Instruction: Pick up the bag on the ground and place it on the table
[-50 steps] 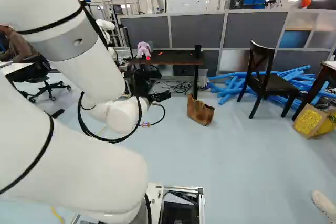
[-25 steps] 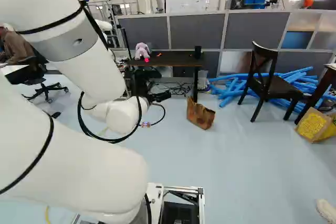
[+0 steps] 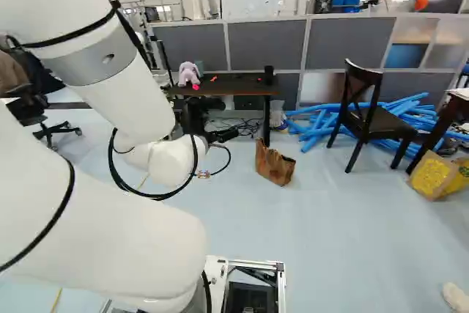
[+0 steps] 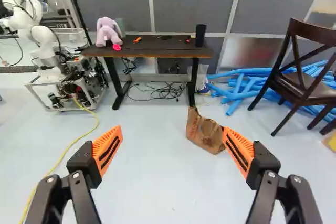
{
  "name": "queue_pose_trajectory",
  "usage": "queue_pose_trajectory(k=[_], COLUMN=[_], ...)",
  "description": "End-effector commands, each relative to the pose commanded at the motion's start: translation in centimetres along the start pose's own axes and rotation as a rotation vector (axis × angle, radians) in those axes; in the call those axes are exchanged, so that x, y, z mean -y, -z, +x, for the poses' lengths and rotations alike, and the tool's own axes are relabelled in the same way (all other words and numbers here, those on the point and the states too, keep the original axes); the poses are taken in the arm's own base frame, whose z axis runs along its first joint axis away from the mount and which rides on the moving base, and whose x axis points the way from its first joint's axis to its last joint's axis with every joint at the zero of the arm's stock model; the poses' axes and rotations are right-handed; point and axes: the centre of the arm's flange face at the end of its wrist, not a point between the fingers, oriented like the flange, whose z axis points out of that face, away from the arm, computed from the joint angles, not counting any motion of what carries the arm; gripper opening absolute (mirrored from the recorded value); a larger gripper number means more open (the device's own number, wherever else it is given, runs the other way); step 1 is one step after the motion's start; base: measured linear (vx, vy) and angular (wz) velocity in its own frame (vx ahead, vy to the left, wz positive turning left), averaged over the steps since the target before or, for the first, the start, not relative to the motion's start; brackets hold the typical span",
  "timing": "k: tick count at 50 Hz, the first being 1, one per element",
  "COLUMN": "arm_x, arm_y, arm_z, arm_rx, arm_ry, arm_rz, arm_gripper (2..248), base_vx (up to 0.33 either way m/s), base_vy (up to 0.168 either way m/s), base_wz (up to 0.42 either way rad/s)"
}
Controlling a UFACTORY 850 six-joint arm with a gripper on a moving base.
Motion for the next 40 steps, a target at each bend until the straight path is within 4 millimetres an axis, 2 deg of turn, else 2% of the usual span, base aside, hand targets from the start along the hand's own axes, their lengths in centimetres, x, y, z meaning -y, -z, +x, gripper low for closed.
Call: queue_pose_trajectory(k=[40], arm_x=[0.0], arm_y=[0.0], arm_z=[0.0], arm_rx=[0.0], arm_ry=[0.0], arm_rz=[0.0], arm_gripper=[247], base_vx=[0.138], base_vy=[-0.051], base_wz=[-0.262])
